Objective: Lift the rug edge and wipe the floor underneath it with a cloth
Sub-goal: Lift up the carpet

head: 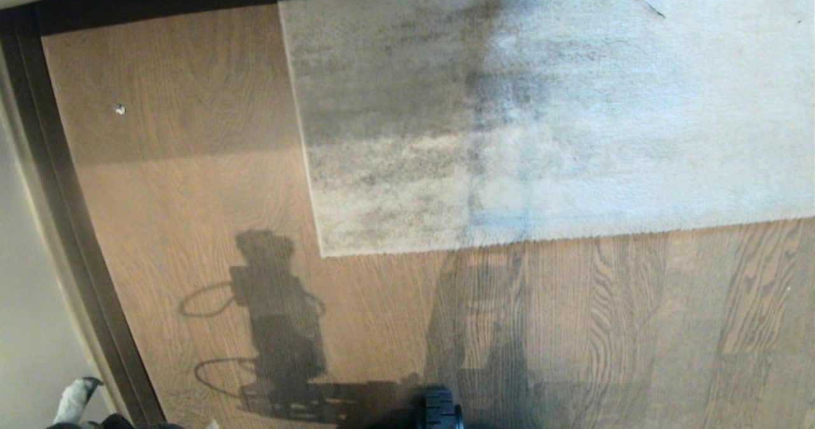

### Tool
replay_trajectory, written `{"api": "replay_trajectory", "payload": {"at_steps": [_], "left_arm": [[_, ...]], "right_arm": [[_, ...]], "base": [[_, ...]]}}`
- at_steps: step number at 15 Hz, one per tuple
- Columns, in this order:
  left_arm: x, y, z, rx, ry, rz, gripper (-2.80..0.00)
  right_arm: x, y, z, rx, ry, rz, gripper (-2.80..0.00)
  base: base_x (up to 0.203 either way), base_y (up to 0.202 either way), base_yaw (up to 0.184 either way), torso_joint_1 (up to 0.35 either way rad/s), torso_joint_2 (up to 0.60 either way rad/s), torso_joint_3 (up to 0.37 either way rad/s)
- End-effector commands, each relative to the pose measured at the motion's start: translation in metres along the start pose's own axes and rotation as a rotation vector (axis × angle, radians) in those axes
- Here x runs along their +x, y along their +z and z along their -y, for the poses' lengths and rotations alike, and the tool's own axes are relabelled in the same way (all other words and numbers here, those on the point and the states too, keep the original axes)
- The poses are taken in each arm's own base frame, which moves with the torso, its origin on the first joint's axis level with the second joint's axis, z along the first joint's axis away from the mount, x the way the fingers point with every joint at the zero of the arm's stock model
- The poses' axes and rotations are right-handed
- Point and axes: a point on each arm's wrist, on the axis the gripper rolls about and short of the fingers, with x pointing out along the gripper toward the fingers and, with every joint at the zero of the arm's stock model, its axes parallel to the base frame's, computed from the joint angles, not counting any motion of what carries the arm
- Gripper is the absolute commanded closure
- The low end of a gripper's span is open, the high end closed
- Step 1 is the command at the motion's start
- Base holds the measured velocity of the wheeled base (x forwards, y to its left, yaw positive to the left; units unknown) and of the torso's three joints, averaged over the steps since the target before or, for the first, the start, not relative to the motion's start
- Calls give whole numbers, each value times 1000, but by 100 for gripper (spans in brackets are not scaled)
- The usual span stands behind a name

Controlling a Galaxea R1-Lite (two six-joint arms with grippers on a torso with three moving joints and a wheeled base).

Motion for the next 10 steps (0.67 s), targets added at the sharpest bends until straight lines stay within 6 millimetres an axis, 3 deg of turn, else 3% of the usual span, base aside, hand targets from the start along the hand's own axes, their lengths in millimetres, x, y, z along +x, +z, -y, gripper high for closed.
{"api": "replay_trajectory", "payload": {"at_steps": [1,7,10], "left_arm": [[-5,-2,0,2,-16,61,0],[-16,-6,0,1,-10,218,0],[-16,-7,0,1,-9,217,0]], "right_arm": [[0,0,0,1,-1,0,0],[0,0,0,1,-1,0,0],[0,0,0,1,-1,0,0]], "base": [[0,0,0,0,0,0],[0,0,0,0,0,0],[0,0,0,0,0,0]]}}
